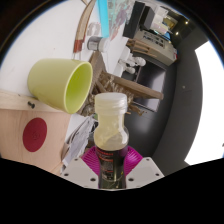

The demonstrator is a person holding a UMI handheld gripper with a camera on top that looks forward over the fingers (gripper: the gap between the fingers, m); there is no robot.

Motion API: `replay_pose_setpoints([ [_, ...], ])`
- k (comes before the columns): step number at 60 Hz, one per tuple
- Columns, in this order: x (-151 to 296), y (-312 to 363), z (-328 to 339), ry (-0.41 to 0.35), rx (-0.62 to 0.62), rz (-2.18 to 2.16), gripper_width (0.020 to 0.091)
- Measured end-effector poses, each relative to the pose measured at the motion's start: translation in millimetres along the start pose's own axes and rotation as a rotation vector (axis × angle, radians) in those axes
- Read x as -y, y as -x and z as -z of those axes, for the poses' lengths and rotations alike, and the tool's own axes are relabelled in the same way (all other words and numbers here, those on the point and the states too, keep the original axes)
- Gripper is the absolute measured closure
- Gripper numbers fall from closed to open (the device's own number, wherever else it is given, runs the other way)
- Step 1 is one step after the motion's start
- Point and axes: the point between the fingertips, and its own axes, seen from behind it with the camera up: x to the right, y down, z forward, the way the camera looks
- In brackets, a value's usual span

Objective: Pour water

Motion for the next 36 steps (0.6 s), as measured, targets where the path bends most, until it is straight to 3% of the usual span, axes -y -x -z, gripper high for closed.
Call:
replay_pose_setpoints([
  [14,-3,7,-2,0.023,0.05,-0.123,0.0843],
  [26,-30,6,10,0.128,0.192,-0.78,0.0841],
  [36,-27,34,17,0.13,0.367,-1.306,0.0842],
])
